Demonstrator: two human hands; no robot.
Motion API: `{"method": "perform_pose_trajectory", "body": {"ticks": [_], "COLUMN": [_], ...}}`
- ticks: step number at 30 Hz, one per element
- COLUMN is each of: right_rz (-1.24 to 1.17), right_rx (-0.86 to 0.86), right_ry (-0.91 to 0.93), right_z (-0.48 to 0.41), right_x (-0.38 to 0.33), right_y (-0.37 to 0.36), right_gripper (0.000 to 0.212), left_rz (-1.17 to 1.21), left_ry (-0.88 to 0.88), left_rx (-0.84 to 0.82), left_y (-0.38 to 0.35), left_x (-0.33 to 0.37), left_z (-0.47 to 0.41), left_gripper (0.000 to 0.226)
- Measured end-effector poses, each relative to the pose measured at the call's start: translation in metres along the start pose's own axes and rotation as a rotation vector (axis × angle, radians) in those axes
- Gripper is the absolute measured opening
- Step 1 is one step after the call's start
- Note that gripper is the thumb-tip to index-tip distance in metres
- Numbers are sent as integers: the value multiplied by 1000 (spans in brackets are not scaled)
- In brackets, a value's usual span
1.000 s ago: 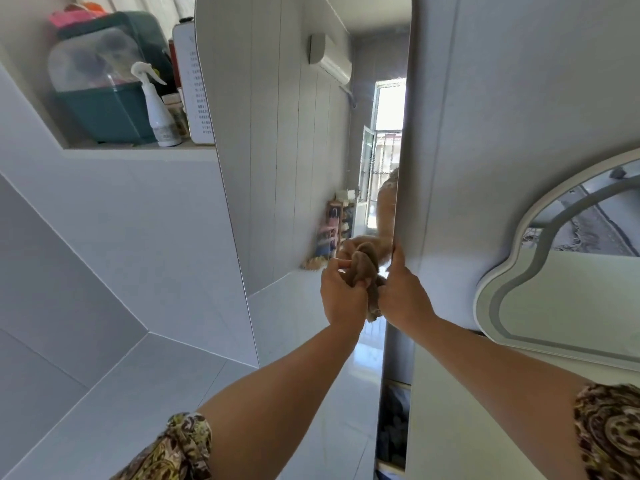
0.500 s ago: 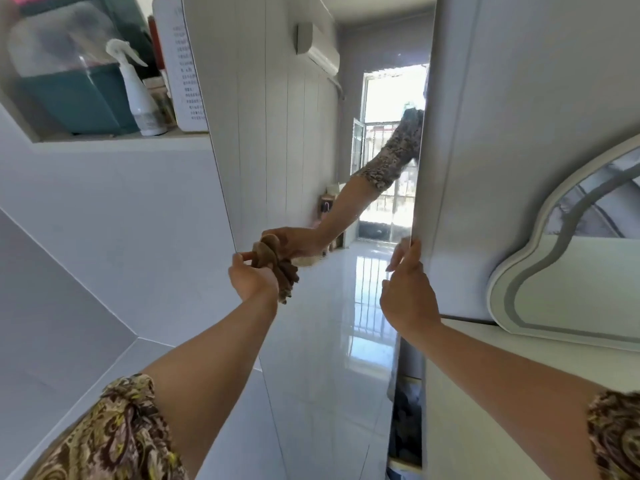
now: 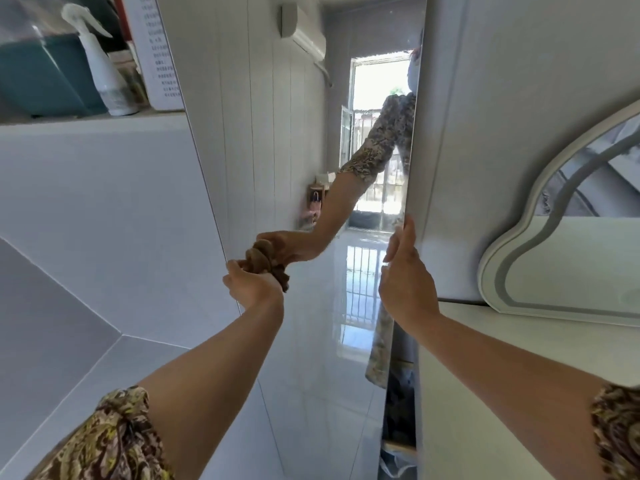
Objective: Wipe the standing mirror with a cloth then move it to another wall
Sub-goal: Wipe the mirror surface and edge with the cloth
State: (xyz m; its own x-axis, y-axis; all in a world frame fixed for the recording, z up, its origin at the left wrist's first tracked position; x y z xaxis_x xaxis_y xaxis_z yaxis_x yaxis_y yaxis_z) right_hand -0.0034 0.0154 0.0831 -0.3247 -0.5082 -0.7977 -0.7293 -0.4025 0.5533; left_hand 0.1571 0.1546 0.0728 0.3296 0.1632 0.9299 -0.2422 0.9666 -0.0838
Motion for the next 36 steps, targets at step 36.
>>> {"method": "perform_pose_trajectory", "body": {"ticks": [36], "right_rz": [-55], "right_rx": [-83], "right_ry": [-179], "right_z": [70], "right_x": [86], "right_y": [-72], "right_gripper": [93], "left_rz": [-322], "left_ry": [-88], "left_rx": [-25], "left_y": [21], "left_x": [-89], "left_z": [30], "left_gripper": [30]}}
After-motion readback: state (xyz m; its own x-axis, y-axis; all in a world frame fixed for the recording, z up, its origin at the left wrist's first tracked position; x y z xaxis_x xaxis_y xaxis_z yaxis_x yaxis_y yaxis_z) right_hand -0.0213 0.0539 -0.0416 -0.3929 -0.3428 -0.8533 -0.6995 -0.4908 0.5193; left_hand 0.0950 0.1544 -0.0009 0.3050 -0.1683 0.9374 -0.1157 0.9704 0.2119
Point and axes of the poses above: each hand's wrist, its own z-axis away from the middle knuckle, its own y-axis out of the back of the hand, x = y × z, the point moved 1 cm from there along -z, towards the middle knuckle, and after that the axes turned 8 degrees about -z, right-handed, at the moved point
